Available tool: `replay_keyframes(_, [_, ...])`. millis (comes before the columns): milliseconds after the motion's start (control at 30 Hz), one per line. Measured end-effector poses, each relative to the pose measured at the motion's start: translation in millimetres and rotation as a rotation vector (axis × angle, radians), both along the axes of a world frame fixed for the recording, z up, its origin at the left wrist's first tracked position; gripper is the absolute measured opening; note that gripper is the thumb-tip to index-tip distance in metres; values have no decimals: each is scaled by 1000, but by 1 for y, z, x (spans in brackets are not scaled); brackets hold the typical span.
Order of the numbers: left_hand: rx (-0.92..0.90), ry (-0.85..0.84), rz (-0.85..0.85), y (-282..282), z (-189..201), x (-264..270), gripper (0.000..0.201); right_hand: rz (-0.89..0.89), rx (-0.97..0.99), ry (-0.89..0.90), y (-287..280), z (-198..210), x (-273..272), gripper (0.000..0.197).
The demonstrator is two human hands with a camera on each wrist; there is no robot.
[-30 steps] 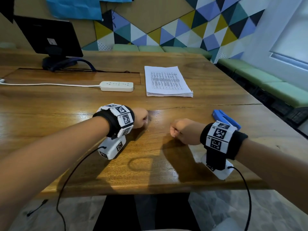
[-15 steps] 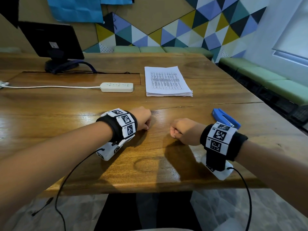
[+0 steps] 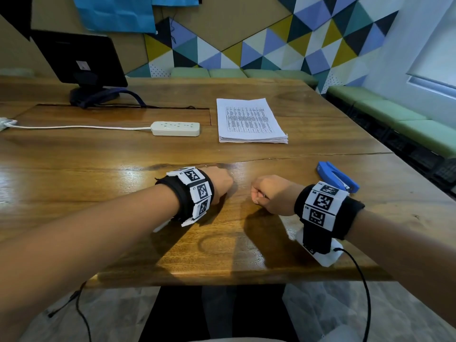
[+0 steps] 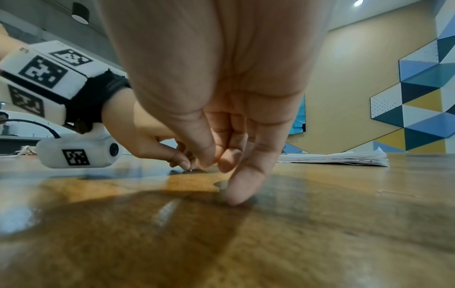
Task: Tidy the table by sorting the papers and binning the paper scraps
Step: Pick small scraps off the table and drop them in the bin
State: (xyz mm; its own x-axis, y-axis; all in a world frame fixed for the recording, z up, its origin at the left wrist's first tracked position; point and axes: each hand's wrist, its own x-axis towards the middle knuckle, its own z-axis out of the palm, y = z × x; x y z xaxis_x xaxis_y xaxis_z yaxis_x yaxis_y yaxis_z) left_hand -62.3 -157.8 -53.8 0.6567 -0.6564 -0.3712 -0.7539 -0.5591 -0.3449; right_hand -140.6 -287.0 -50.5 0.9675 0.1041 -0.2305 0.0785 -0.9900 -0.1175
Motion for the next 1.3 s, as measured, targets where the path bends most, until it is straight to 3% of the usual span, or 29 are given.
replay_keyframes(100, [-89, 53, 58, 7, 0, 4, 23, -46, 40, 128, 1, 7, -1, 20])
replay_keyframes(267, [-359, 198, 136, 11, 6, 3, 16, -98, 39, 195, -4, 19, -10, 16])
replay_keyframes(567, [-668, 300, -64, -28, 14, -32, 12, -183, 392, -246, -57, 5, -58, 33])
replay_keyframes(700, [-738, 374, -166, -61, 14, -54, 32, -237, 495, -248, -82, 5, -89, 21])
replay_keyframes(833, [-774, 515, -239, -101, 13, -92, 25, -308, 627, -278, -106, 1, -137, 21])
replay_keyframes(900, [-811, 590, -306, -122, 14, -114, 15, -359, 660, -229, -120, -3, -165, 19])
replay_keyframes(1067, [-792, 724, -414, -170, 1, -167, 17, -492, 606, 106, -155, -32, -228, 16])
replay_keyframes(1133, [-751, 748, -443, -184, -13, -185, 8, -557, 587, 214, -169, -59, -249, 17])
replay_keyframes(1300, [-496, 831, -511, -213, -63, -221, 18, -745, 500, 405, -193, -155, -286, 33])
